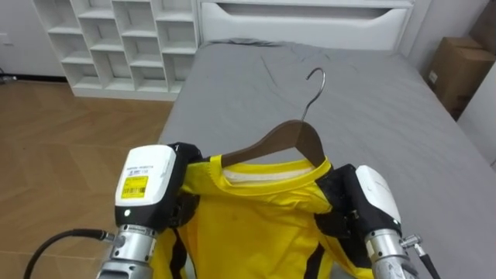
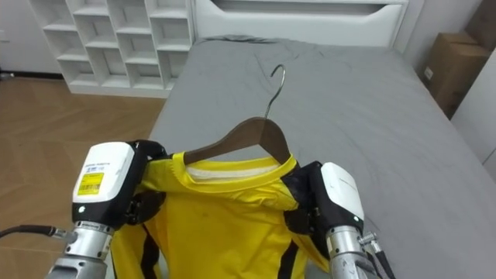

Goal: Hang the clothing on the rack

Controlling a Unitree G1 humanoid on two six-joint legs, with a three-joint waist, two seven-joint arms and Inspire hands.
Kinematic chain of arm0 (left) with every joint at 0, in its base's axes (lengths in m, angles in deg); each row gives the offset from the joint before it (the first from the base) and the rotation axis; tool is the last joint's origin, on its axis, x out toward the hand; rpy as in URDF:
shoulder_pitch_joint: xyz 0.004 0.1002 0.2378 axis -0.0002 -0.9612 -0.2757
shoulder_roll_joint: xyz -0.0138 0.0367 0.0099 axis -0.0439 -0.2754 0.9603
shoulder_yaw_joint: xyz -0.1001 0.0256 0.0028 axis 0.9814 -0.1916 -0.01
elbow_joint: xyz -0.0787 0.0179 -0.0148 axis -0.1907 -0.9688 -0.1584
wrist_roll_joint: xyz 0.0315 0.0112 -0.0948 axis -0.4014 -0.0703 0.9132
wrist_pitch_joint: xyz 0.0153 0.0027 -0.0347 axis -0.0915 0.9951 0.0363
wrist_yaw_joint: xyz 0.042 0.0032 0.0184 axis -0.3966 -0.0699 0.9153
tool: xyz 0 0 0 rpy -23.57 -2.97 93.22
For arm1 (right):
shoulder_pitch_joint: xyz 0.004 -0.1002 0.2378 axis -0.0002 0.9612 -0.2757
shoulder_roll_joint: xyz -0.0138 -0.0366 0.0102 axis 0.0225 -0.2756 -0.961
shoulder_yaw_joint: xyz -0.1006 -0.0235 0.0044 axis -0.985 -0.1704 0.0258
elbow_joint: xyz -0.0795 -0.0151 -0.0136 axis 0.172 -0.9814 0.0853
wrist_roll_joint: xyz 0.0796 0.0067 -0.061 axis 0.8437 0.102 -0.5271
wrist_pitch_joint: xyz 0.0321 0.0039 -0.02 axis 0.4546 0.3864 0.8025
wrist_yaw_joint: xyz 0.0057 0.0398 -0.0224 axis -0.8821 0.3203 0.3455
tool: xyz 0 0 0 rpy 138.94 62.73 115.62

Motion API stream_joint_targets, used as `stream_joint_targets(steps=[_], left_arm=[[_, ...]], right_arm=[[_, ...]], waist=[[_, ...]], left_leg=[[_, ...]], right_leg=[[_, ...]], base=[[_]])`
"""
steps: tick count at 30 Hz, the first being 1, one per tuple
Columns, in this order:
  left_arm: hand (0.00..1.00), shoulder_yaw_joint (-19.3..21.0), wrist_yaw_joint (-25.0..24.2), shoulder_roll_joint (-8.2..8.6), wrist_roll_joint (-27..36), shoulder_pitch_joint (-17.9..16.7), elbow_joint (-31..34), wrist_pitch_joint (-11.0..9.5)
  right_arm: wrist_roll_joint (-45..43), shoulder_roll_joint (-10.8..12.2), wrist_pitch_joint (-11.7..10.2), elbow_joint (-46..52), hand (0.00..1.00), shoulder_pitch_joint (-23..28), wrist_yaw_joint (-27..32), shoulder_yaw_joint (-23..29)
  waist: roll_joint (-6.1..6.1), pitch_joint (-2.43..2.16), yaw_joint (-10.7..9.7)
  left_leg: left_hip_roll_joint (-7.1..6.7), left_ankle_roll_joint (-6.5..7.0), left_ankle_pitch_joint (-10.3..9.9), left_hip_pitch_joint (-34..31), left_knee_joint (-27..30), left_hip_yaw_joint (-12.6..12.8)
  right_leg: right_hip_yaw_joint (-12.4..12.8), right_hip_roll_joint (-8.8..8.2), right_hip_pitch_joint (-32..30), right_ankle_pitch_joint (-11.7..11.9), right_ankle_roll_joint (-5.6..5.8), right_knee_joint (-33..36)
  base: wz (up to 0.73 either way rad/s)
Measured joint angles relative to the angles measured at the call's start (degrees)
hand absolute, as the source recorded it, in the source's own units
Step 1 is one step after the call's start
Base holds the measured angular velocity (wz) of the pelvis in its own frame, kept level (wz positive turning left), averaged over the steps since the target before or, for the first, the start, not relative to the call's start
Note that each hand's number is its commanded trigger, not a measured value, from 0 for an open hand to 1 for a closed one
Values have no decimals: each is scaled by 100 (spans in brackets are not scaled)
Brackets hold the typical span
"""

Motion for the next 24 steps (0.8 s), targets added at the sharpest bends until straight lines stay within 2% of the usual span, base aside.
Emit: stream_joint_targets(steps=[4,7,20,24], left_arm=[[0,0,-78,12,42,0,0,1],[0,-1,-180,11,63,0,-4,1],[0,-71,-634,13,273,-4,-286,85],[0,-106,-649,11,280,-4,-287,128]], right_arm=[[2,18,-19,-104,100,0,-2,0],[4,25,-79,-210,100,0,-13,-2],[-233,61,-53,-402,100,1,-196,0],[-228,59,-45,-409,100,1,-232,-1]], waist=[[-48,26,1],[-48,26,-7],[-36,20,-25],[-11,3,-30]], left_leg=[[-1,0,0,-5,-6,0],[-1,0,0,-3,-8,0],[0,0,0,-13,-5,0],[-1,0,0,-15,-7,1]], right_leg=[[-1,0,-5,0,0,-2],[-6,0,-4,0,0,-2],[-12,-2,-3,0,0,-1],[-15,-2,-3,0,0,1]], base=[[0],[0],[0],[0]])
